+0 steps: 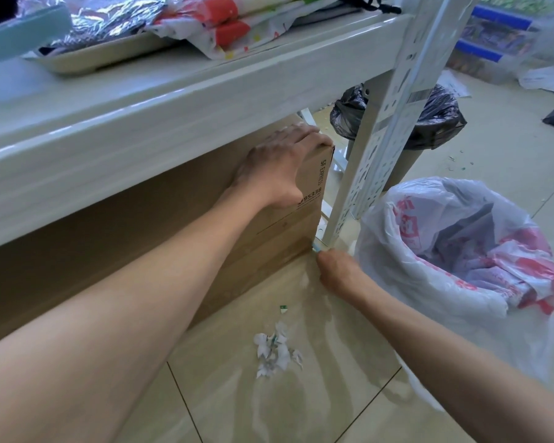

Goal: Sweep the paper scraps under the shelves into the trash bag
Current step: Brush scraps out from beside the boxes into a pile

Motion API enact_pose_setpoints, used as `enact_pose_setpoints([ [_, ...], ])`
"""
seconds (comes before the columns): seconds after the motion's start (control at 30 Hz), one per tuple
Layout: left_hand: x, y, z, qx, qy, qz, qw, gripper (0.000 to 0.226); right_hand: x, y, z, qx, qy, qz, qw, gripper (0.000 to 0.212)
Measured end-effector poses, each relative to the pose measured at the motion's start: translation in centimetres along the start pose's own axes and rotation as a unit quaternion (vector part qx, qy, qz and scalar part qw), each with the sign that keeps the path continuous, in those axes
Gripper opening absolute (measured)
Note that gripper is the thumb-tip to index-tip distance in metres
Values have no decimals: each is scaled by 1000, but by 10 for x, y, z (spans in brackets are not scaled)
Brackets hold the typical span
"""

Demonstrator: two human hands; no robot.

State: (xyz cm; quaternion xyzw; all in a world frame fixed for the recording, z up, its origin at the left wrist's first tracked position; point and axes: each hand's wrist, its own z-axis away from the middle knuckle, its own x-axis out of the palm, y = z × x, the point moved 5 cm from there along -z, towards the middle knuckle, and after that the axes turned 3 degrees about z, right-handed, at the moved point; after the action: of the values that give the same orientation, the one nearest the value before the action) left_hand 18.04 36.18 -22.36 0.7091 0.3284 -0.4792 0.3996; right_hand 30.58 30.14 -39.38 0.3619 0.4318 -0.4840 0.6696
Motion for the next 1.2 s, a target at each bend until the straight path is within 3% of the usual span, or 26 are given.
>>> enact_pose_setpoints([
  [0.3,-1,2,3,3,12,-6,1000,86,69,-91,73,-213,-42,101,971,32],
  [0.5,-8,9,13,-4,-20,-22,1000,93,80,-110,135,-259,-91,99,956,32],
  [0.7,-38,6,37,-102,-88,125,983,105,80,-105,167,-302,-85,124,941,29],
  [0.8,-53,-7,65,-106,-95,110,984,101,54,-93,155,-281,-55,114,951,30],
  [0.9,-61,-31,95,-117,-74,107,985,91,30,-87,132,-196,-29,81,977,30],
  [1.03,-61,-52,127,-123,-55,92,987,79,35,-85,122,-103,-56,74,990,32],
  [1.2,-52,-58,144,-109,-36,102,988,71,56,-105,147,-107,-81,54,989,26],
])
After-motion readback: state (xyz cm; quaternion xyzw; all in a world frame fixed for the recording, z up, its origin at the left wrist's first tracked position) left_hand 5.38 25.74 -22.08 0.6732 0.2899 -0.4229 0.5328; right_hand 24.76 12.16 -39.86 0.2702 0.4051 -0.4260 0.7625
